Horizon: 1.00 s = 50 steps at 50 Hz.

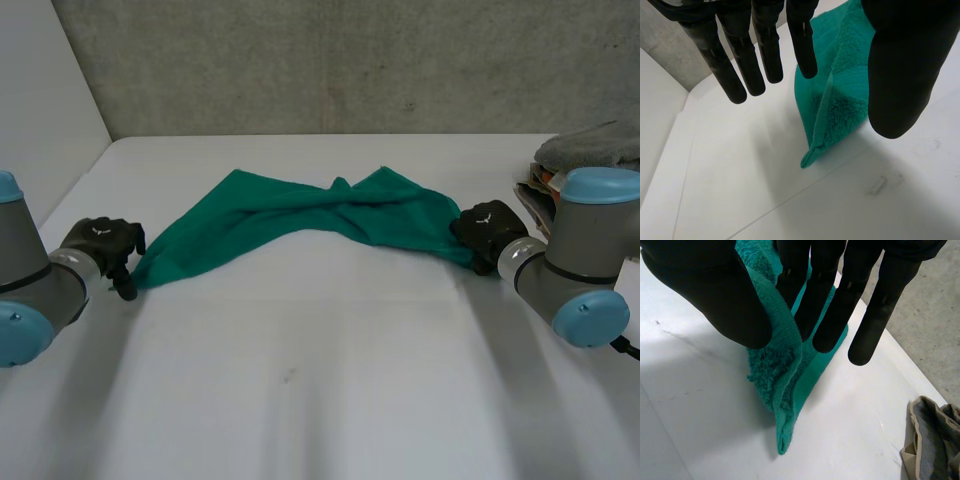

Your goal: Fold the laundry.

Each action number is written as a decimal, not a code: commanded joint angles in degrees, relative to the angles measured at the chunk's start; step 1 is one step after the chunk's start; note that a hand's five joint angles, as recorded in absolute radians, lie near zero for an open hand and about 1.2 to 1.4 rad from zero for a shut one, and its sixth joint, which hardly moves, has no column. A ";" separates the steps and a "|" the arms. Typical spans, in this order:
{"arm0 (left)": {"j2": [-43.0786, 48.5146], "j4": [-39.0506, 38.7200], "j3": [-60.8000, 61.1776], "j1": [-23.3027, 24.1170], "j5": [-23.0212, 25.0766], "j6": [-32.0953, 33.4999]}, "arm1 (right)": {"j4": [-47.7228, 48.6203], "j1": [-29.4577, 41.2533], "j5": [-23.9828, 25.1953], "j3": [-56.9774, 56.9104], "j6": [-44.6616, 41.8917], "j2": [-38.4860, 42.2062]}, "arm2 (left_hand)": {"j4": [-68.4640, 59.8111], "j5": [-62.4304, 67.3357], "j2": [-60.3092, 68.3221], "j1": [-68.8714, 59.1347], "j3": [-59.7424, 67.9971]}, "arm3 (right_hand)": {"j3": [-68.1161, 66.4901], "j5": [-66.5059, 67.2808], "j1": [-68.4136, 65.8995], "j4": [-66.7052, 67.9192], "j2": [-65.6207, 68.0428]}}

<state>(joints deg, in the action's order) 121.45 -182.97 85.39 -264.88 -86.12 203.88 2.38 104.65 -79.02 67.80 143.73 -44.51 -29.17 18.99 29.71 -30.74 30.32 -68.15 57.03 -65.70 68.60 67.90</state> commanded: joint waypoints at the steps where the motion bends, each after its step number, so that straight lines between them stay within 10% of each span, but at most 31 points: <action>1: 2.21 -0.02 -1.97 -0.03 -0.10 0.21 | 0.16 0.20 0.00 0.40 -0.38 -0.05 | -2.24 2.41 1.70 -0.67 1.08 | -11.85 12.97 -14.30 11.40 12.10; 29: 9.15 1.74 -9.80 1.20 -0.72 3.37 | 1.57 -0.59 0.00 2.07 -0.47 -1.28 | -7.95 8.12 7.41 -6.37 6.79 | -11.85 12.97 -14.30 11.40 12.10; 36: 10.48 4.89 -13.05 1.12 -1.68 3.63 | 1.92 -0.76 -0.09 2.60 -0.29 -2.07 | -50.83 51.01 50.29 -49.26 49.68 | -11.85 12.97 -14.30 11.40 12.10; 50: -9.64 3.23 -22.18 4.54 -3.35 -3.39 | 1.40 -3.39 -0.44 2.69 2.60 -16.03 | -50.83 51.01 50.29 -49.26 49.68 | -11.85 12.97 -14.30 11.40 12.10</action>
<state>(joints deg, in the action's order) 119.47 -179.24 67.51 -262.46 -89.04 204.09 4.03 102.84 -79.30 71.36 144.40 -53.86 -68.58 56.43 68.51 -67.33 68.20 -68.15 57.03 -65.68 68.62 67.90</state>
